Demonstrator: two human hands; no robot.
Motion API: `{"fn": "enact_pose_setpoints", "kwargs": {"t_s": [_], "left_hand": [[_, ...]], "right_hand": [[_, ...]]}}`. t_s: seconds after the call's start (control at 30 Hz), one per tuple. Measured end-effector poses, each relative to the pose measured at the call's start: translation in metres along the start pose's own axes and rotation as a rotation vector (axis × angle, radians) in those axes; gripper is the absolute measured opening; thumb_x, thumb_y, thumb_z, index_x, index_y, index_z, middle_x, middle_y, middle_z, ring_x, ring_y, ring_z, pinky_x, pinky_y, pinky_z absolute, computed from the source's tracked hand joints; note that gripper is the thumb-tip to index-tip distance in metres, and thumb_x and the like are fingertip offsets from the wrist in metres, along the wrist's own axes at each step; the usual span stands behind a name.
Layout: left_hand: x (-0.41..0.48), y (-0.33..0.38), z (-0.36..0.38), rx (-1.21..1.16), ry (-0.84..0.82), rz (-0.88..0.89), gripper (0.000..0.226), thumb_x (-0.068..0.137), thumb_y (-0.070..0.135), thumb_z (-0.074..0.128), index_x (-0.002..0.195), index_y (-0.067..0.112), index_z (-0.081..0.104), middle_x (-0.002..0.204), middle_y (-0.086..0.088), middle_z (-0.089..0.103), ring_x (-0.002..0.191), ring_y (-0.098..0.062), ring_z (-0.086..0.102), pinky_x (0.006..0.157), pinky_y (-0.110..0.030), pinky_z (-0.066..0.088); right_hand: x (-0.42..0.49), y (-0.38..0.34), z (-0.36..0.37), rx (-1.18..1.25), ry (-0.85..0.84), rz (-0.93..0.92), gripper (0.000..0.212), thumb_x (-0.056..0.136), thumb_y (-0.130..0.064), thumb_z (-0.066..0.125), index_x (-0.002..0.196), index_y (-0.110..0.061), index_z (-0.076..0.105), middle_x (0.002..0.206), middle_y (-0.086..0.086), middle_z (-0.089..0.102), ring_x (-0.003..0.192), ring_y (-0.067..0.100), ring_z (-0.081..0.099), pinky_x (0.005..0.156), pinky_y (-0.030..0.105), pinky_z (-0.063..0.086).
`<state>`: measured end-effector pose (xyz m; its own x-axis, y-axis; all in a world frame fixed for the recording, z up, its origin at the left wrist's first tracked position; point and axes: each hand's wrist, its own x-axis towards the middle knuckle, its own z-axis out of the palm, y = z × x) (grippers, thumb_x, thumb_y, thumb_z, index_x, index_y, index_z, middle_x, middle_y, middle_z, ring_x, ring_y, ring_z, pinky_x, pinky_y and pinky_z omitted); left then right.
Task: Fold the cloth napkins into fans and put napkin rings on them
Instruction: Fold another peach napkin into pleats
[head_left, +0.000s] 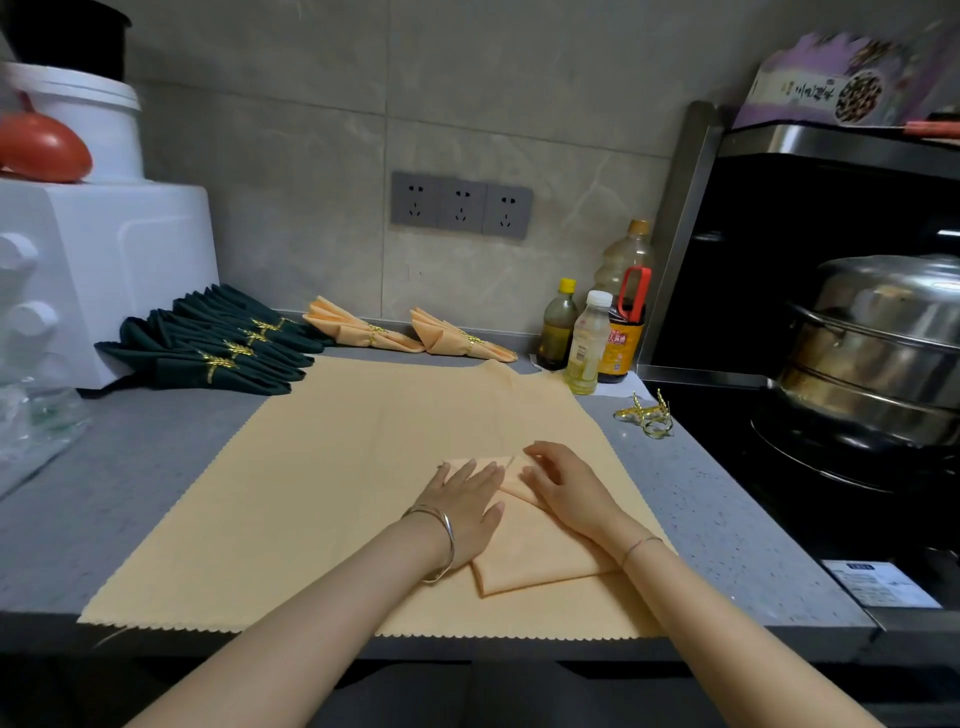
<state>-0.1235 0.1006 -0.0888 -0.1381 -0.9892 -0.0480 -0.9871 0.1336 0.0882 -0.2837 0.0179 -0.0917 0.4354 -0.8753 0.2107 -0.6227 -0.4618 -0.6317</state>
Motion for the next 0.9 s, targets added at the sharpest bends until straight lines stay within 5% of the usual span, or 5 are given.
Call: {"fn": "enact_pose_setpoints", "kwargs": {"t_s": [0.17, 0.37, 0.73, 0.9], "left_hand": [[0.001, 0.001, 0.001, -0.016, -0.005, -0.008, 0.054, 0.104, 0.033, 0.015, 0.153, 0.017, -0.001, 0.161, 0.006, -0.003, 0.147, -0.015, -0.005, 0.119, -0.037, -0.006], [-0.001, 0.002, 0.0, -0.035, -0.004, -0.007, 0.054, 0.104, 0.032, 0.015, 0.153, 0.017, -0.001, 0.16, 0.007, -0.003, 0.147, -0.014, -0.005, 0.119, -0.036, -0.005], [-0.017, -0.003, -0.006, -0.17, 0.117, 0.091, 0.062, 0.1, 0.052, 0.019, 0.151, 0.031, -0.01, 0.159, 0.011, -0.01, 0.146, -0.01, -0.014, 0.119, -0.033, -0.007], [-0.055, -0.004, -0.015, -0.071, 0.122, 0.194, 0.094, 0.066, 0.091, 0.022, 0.145, 0.04, 0.023, 0.148, 0.015, 0.021, 0.137, -0.007, 0.014, 0.112, -0.025, 0.008]], "right_hand": [[-0.034, -0.002, -0.02, -0.021, -0.157, -0.155, 0.032, 0.101, -0.021, 0.042, 0.128, -0.02, 0.058, 0.133, -0.016, 0.05, 0.122, -0.006, 0.041, 0.095, -0.003, 0.023], [-0.081, 0.019, -0.045, -0.058, -0.201, -0.142, 0.034, 0.101, -0.033, 0.036, 0.131, -0.041, 0.05, 0.128, -0.042, 0.039, 0.125, -0.023, 0.028, 0.103, 0.002, 0.021], [-0.11, 0.017, -0.065, -0.283, -0.167, -0.249, 0.039, 0.089, -0.059, 0.044, 0.126, -0.046, 0.048, 0.123, -0.036, 0.048, 0.113, -0.014, 0.044, 0.093, 0.01, 0.038], [-0.108, 0.016, -0.064, -0.355, -0.15, -0.307, 0.029, 0.087, -0.058, 0.051, 0.107, -0.038, 0.053, 0.117, -0.027, 0.053, 0.109, -0.007, 0.045, 0.088, 0.008, 0.033]]}}
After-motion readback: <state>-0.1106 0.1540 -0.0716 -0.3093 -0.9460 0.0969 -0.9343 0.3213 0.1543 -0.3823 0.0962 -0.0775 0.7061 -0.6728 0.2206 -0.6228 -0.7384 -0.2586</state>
